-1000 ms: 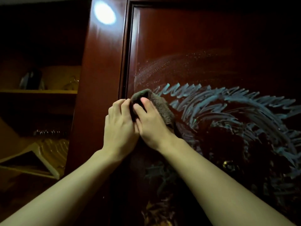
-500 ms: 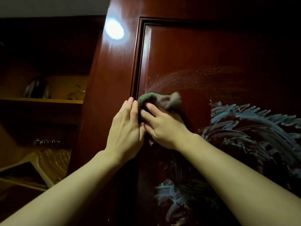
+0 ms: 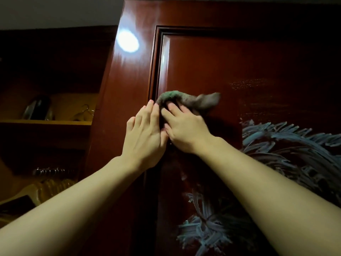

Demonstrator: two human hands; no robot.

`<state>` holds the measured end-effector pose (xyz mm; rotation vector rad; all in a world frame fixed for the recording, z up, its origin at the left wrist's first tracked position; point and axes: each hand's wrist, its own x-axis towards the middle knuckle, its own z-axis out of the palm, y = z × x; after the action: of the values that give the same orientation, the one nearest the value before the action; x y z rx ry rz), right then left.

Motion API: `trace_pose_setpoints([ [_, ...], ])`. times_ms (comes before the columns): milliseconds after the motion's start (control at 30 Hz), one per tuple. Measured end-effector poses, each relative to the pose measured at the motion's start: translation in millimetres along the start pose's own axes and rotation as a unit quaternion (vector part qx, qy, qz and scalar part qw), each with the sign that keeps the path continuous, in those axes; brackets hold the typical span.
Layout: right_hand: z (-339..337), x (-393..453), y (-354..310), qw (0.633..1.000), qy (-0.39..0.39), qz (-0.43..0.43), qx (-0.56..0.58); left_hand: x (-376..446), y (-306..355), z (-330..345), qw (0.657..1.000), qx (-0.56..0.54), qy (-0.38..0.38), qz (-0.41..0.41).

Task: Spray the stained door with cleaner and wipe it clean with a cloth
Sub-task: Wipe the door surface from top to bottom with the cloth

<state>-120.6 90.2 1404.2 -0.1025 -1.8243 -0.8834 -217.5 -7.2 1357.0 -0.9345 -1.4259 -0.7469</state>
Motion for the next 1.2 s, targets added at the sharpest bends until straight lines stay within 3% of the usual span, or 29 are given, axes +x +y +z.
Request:
trace_pose_setpoints([
  [67, 1.4, 3.4, 4.7, 0.998, -0.011, 0.002, 0.069, 6.6, 2.2, 2.1, 1.000, 0.002, 0.004, 0.010],
  [133, -2.4, 1.3, 27.5, 0.991, -0.019, 0.093, 0.089, 13.0, 4.2, 3.9, 0.999, 0.014, 0.010, 0.027],
  [200, -7.8, -9.4, 57.4, 0.974, -0.030, 0.217, 0.054, 17.1, 4.4, 6.1, 0.999, 0.032, 0.010, 0.031],
  [267, -23.3, -25.8, 81.3, 0.947, 0.026, 0.319, -0.025, 17.9, 4.5, 9.8, 0.999, 0.041, 0.008, 0.031],
  [333, -35.8, -31.4, 90.0, 0.920, 0.048, 0.374, -0.105, 14.7, 2.9, 14.4, 0.998, 0.049, 0.011, 0.039],
  [400, -35.5, -24.1, 85.4, 0.929, 0.064, 0.323, -0.171, 11.4, 1.2, 17.1, 0.997, 0.058, 0.022, 0.044],
  [467, -29.7, -13.3, 68.3, 0.963, 0.088, 0.180, -0.182, 11.1, 1.2, 17.4, 0.997, 0.058, 0.035, 0.045],
  [567, -14.0, -1.1, 40.7, 0.995, 0.051, -0.040, -0.073, 11.3, 3.1, 15.9, 0.997, 0.049, 0.042, 0.042],
  [633, -9.0, 5.2, 33.5, 0.995, 0.010, -0.091, -0.040, 11.6, 2.7, 14.5, 0.997, 0.040, 0.044, 0.040],
  [700, -11.6, 5.0, 38.5, 0.999, -0.007, -0.041, -0.025, 12.8, 3.0, 12.3, 0.997, 0.044, 0.046, 0.044],
  [800, -15.8, -8.5, 76.9, 0.990, -0.017, 0.137, 0.012, 17.9, 9.1, 10.4, 0.996, 0.066, 0.033, 0.056],
  [900, -27.5, -42.4, 143.2, 0.956, 0.010, 0.293, 0.035, 27.8, 23.1, 11.8, 0.995, 0.079, 0.001, 0.058],
  [1000, -45.8, -96.7, 203.8, 0.916, 0.043, 0.398, -0.018, 38.2, 48.7, 16.5, 0.999, 0.050, -0.002, 0.006],
  [1100, -55.8, -115.3, 225.3, 0.909, 0.027, 0.411, -0.065, 45.5, 72.5, 20.1, 0.997, 0.020, -0.011, -0.074],
  [1200, -54.2, -94.8, 200.7, 0.948, 0.021, 0.305, -0.086, 49.6, 84.2, 20.8, 0.994, 0.016, -0.021, -0.105],
])
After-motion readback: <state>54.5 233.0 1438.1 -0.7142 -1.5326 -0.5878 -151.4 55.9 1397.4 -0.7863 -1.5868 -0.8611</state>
